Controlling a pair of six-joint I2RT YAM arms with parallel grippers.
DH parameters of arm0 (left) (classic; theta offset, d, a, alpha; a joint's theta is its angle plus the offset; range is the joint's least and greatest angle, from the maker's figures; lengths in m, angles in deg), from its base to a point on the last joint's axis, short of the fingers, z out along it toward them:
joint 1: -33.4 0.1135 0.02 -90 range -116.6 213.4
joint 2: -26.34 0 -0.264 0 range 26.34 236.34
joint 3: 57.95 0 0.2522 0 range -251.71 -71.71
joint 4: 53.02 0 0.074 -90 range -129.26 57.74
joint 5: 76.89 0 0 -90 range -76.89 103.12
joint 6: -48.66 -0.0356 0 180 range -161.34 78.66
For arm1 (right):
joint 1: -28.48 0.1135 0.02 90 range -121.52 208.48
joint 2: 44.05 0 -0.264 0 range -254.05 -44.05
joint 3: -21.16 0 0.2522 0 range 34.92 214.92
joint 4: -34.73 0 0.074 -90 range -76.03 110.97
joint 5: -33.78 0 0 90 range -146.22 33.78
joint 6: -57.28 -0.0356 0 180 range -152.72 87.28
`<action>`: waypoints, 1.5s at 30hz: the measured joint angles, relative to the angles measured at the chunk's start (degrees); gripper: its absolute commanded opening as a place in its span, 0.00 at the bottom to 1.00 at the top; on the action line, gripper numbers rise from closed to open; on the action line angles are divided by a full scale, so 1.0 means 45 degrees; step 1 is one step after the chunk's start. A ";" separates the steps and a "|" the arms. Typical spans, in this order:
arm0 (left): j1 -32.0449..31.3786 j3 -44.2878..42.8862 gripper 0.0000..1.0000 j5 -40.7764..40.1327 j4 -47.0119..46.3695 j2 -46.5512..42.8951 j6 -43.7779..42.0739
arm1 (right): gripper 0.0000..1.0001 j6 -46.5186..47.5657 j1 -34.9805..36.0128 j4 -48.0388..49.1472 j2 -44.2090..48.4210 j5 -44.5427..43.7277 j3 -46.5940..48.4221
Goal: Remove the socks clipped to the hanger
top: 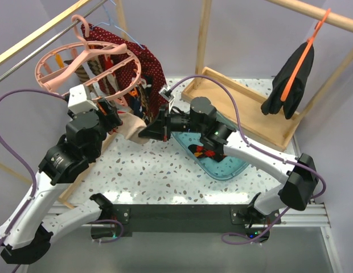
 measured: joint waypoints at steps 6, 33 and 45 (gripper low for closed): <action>0.0000 0.0005 0.55 -0.0165 -0.0505 0.0146 -0.0340 | 0.00 0.0005 0.0000 -0.0005 0.0189 0.0005 0.0000; 0.0107 -0.0393 0.00 0.0563 -0.1122 0.0233 -0.1336 | 0.00 0.0699 0.0000 -0.1933 0.0831 -0.0714 -0.1001; 0.0107 -0.0491 0.00 0.0656 -0.1117 0.0058 -0.1486 | 0.00 0.2181 -0.0160 -0.5527 0.3181 -0.3298 -0.1331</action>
